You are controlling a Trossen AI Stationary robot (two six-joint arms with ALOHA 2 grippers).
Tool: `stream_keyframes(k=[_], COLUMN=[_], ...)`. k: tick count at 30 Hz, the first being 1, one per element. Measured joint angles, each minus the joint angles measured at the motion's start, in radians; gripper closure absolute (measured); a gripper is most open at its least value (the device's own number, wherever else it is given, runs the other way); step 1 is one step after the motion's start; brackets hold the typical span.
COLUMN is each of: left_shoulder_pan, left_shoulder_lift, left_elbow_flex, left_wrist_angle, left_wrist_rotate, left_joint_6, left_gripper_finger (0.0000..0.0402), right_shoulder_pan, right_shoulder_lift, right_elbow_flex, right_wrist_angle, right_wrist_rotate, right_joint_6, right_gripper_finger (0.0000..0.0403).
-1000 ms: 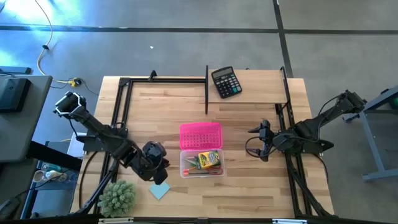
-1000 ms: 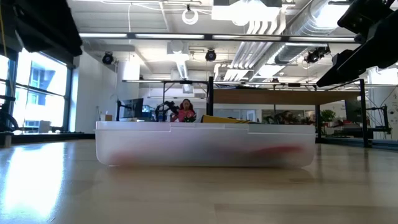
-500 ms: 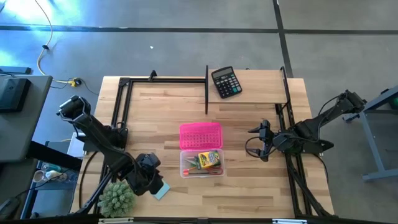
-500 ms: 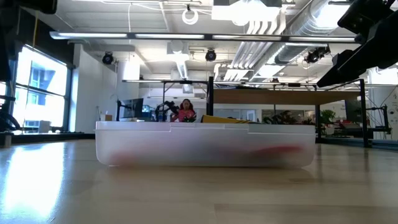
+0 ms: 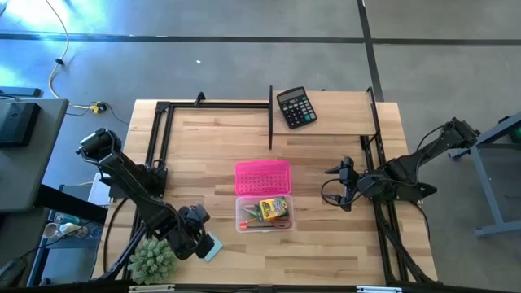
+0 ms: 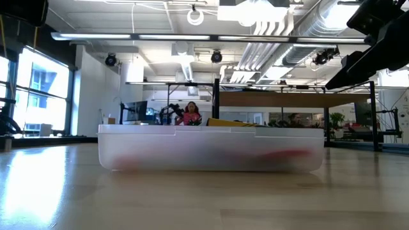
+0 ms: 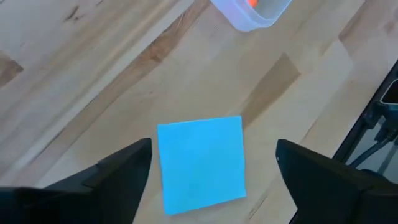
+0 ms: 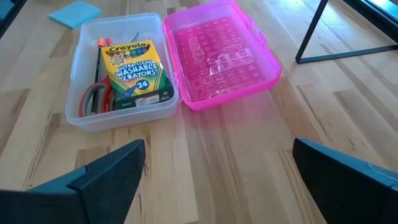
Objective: Pack school essentials
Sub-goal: Put the blue sticky notes into the supply box
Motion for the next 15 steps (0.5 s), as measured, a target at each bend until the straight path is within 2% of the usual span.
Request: stream_keyframes(k=[6,15], left_shoulder_pan=[0.0,0.0], left_shoulder_lift=[0.0,0.022], left_elbow_flex=[0.0,0.005], left_wrist_angle=[0.028,0.034], left_wrist_rotate=[0.023,0.047], left_joint_6=[-0.002,-0.005], left_gripper_finger=[0.0054,0.0052], right_shoulder_pan=[0.0,0.0], right_shoulder_lift=[0.0,0.0], right_elbow_flex=[0.0,0.0], right_wrist_angle=[-0.001,-0.001], right_wrist_rotate=[0.0,0.0], right_joint_6=[0.0,0.0], right_gripper_finger=[0.0004,0.0004])
